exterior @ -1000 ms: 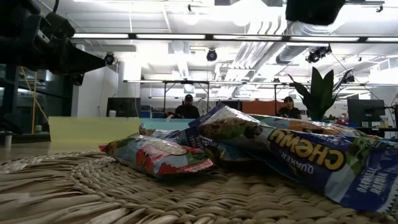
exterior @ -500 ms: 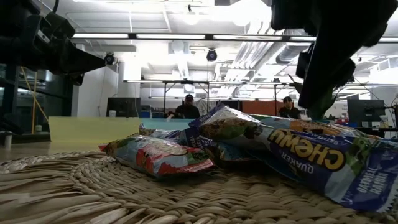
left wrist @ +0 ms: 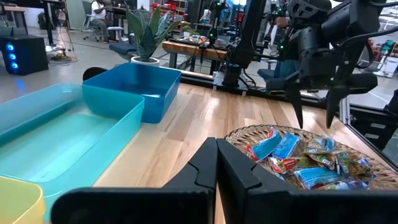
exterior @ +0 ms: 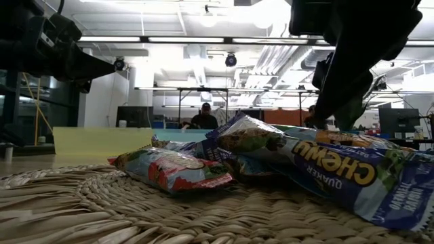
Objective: Pick and place Granola Bars by type
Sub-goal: Put the orange granola bar into the blue bin
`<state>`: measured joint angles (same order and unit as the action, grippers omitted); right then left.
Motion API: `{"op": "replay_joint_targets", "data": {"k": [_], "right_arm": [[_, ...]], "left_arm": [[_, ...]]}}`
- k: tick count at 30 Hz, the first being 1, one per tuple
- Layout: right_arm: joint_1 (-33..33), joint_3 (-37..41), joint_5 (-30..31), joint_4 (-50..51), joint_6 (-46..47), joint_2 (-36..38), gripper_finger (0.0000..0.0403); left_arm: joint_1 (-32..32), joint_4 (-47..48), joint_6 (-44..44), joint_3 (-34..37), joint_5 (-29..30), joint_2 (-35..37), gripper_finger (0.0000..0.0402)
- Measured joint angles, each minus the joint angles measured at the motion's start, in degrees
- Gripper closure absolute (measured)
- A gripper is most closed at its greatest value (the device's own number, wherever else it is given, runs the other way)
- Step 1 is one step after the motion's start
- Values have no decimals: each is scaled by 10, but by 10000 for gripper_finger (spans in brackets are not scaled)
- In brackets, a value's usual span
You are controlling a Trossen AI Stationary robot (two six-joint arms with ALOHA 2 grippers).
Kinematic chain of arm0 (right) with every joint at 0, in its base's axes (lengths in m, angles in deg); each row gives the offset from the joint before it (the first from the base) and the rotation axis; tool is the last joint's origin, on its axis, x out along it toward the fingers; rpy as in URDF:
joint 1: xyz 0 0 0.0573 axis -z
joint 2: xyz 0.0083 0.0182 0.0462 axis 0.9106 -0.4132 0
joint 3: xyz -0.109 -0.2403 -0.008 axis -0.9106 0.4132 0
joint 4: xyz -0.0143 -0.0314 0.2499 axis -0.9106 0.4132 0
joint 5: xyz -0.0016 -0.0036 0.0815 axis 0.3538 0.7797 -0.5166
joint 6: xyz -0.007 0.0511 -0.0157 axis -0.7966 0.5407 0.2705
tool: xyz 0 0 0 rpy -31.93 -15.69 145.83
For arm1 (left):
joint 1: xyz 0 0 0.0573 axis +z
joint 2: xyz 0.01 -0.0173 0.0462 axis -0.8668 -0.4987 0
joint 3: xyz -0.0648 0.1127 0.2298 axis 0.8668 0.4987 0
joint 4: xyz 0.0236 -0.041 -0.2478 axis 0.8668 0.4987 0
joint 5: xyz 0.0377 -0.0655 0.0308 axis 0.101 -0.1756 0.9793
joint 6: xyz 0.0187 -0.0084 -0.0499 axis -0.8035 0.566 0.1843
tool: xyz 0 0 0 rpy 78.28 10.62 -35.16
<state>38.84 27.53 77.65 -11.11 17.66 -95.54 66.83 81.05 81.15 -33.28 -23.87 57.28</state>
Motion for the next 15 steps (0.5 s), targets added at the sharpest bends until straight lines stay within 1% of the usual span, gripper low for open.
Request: {"op": "replay_joint_targets", "data": {"k": [8, 15], "right_arm": [[1, 0, 14, -17, -22, -2, 176], [2, 0, 7, -28, -27, -42, 175]], "left_arm": [[0, 0, 0, 0, 0, 0, 401], [0, 0, 0, 0, 0, 0, 401]]}}
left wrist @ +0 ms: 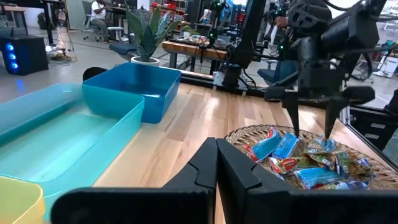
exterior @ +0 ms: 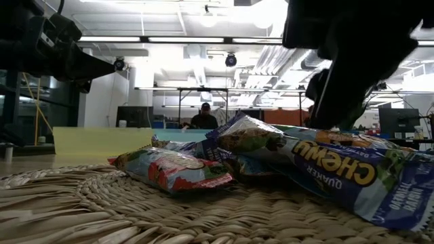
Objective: Pick and place Granola Bars by type
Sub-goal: Put the orange granola bar into the blue bin
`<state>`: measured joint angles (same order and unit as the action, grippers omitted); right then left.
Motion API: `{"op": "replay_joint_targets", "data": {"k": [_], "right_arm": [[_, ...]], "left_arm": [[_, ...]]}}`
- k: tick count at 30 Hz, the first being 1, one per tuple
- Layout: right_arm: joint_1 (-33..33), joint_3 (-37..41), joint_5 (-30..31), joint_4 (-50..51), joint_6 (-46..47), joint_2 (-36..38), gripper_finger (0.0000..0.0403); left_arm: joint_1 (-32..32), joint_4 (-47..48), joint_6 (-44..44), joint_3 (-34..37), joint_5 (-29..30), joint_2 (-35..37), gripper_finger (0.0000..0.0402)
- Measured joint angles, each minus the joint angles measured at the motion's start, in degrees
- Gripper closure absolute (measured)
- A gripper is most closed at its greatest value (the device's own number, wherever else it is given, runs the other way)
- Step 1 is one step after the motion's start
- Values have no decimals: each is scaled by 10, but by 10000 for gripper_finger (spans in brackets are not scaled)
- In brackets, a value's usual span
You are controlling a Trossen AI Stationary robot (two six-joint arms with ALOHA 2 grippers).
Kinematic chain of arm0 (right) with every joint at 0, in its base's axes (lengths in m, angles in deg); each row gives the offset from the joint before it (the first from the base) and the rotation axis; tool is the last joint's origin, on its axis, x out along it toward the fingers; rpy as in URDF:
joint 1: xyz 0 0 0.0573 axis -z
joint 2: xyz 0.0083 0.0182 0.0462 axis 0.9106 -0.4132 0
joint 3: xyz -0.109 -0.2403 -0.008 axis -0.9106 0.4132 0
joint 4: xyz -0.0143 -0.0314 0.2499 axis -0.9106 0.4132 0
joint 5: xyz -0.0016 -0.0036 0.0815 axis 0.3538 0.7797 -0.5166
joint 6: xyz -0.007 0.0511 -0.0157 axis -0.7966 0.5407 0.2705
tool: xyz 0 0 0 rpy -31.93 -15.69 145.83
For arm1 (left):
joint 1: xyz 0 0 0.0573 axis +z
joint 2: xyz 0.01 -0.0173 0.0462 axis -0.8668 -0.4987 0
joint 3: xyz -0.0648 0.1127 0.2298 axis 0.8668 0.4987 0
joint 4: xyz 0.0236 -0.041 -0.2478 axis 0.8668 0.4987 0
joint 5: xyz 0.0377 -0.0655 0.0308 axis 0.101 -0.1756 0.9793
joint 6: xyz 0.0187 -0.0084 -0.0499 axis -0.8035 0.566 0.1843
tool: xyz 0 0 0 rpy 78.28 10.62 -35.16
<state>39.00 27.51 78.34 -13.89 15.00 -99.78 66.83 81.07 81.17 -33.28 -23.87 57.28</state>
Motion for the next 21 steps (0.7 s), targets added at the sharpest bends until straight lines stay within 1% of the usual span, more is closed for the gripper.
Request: {"op": "replay_joint_targets", "data": {"k": [6, 13, 18, 21], "right_arm": [[0, 0, 3, -21, 8, -20, 175], [0, 0, -14, -55, 14, -49, 175], [0, 0, -6, -57, 28, -51, 176], [0, 0, -11, -58, 29, -51, 182]], "left_arm": [[0, 0, 0, 0, 0, 0, 401], [0, 0, 0, 0, 0, 0, 401], [0, 0, 0, 0, 0, 0, 401], [0, 0, 0, 0, 0, 0, 401]]}}
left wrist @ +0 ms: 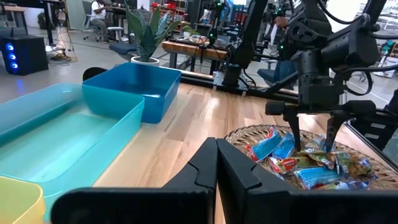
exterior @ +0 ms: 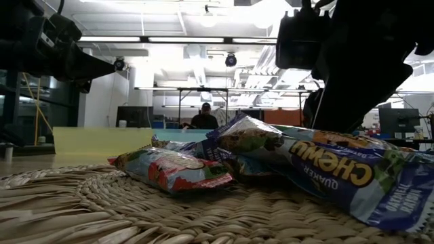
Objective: Pick and place Granola Bars by type
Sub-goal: Put the orange granola bar into the blue bin
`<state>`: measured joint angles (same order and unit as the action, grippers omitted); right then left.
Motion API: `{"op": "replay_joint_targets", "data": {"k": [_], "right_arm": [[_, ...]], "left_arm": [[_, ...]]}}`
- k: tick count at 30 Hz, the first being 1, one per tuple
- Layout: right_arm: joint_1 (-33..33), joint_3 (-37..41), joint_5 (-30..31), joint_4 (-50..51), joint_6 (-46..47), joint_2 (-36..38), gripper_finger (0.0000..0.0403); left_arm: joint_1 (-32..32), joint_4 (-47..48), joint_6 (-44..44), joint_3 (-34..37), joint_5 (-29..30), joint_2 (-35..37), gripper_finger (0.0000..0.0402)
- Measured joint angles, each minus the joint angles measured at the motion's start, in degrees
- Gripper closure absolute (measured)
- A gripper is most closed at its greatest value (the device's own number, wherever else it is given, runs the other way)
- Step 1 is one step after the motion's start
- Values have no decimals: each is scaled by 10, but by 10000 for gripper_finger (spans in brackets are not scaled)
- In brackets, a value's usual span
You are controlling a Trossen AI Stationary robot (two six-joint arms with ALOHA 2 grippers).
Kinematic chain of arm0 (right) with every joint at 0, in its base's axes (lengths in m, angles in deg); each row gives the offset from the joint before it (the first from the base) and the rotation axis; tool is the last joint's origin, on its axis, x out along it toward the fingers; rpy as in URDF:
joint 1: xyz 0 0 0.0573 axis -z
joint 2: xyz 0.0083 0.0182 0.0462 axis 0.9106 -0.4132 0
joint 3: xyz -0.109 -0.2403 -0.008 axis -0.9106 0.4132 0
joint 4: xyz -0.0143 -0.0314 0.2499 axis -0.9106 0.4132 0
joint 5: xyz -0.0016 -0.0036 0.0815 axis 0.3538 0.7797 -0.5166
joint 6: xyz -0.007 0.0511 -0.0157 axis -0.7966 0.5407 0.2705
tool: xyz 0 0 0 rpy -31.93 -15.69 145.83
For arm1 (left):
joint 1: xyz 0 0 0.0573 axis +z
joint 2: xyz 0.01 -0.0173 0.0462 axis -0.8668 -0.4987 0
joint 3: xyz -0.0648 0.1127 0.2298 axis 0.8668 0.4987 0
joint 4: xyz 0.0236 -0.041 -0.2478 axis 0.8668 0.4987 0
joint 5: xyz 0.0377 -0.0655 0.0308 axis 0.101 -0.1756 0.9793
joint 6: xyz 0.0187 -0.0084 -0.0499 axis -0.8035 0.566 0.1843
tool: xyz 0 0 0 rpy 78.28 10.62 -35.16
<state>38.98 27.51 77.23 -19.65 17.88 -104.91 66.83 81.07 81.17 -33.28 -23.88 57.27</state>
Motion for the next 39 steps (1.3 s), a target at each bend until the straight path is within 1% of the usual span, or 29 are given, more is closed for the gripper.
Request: {"op": "replay_joint_targets", "data": {"k": [14, 24, 31, 39], "right_arm": [[0, 0, -11, -3, 28, 0, 243], [0, 0, -11, -3, 30, 0, 288], [0, 0, -7, -9, 30, 0, 305], [0, -3, -3, -22, 30, 3, 307]], "left_arm": [[0, 0, 0, 0, 0, 0, 401], [0, 0, 0, 0, 0, 0, 401], [0, 0, 0, 0, 0, 0, 401], [0, 0, 0, 0, 0, 0, 401]]}}
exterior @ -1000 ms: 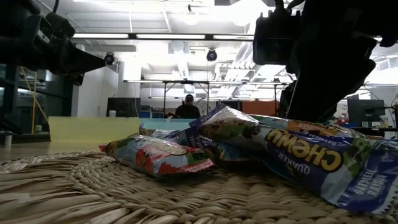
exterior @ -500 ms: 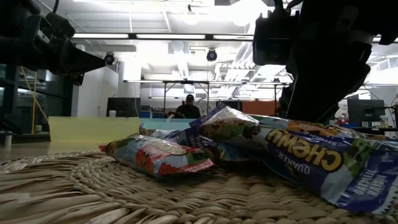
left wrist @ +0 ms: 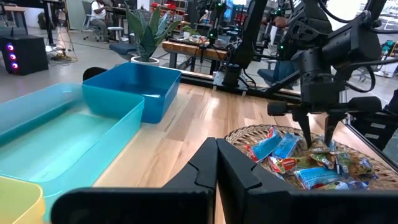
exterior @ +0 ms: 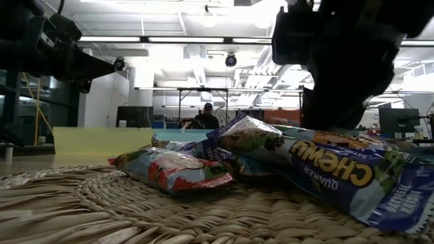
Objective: Pick and place Granola Bars by type
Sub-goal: Put the orange granola bar into the blue bin
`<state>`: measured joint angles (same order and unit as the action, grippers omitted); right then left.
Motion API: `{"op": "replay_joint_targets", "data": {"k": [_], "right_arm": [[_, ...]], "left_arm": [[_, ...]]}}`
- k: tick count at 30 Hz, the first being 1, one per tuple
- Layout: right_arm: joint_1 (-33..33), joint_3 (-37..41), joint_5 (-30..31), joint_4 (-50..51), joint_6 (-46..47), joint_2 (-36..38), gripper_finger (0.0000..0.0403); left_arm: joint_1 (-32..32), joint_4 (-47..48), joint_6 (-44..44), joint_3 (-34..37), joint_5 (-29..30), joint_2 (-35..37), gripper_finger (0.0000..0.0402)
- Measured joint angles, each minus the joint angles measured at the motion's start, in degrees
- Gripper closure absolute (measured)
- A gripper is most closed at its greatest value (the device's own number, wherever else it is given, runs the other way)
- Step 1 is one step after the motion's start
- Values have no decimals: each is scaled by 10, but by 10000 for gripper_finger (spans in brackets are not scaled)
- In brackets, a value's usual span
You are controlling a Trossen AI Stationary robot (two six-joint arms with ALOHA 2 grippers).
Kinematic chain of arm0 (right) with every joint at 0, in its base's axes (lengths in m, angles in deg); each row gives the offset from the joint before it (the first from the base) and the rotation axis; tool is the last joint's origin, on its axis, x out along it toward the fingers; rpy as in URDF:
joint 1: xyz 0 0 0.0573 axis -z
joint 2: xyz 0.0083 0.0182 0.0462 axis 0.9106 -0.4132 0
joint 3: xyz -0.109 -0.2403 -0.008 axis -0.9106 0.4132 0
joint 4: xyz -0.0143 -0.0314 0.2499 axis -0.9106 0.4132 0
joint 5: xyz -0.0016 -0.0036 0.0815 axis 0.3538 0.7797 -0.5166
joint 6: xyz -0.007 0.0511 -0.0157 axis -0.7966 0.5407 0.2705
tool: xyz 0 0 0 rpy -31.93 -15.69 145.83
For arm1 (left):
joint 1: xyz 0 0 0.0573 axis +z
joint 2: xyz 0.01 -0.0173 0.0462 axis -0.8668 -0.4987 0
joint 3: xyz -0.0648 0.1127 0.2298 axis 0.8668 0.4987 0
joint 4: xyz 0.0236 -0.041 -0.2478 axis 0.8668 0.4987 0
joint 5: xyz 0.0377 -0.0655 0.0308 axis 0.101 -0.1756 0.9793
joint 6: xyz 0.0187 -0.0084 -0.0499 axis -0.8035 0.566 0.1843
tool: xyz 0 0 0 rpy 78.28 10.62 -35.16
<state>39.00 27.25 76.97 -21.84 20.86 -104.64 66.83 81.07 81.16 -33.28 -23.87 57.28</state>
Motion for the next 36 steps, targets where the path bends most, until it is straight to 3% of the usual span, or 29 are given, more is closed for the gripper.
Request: {"op": "replay_joint_targets", "data": {"k": [14, 21, 28, 36], "right_arm": [[46, 0, 7, -62, -73, 96, 307], [72, 0, 68, -144, -149, 169, 307], [96, 0, 199, -187, -270, 247, 307], [135, 0, 446, -188, -342, 302, 307]], "left_arm": [[0, 0, 0, 0, 0, 0, 401], [0, 0, 0, 0, 0, 0, 401], [0, 0, 0, 0, 0, 0, 401], [0, 0, 0, 0, 0, 0, 401]]}}
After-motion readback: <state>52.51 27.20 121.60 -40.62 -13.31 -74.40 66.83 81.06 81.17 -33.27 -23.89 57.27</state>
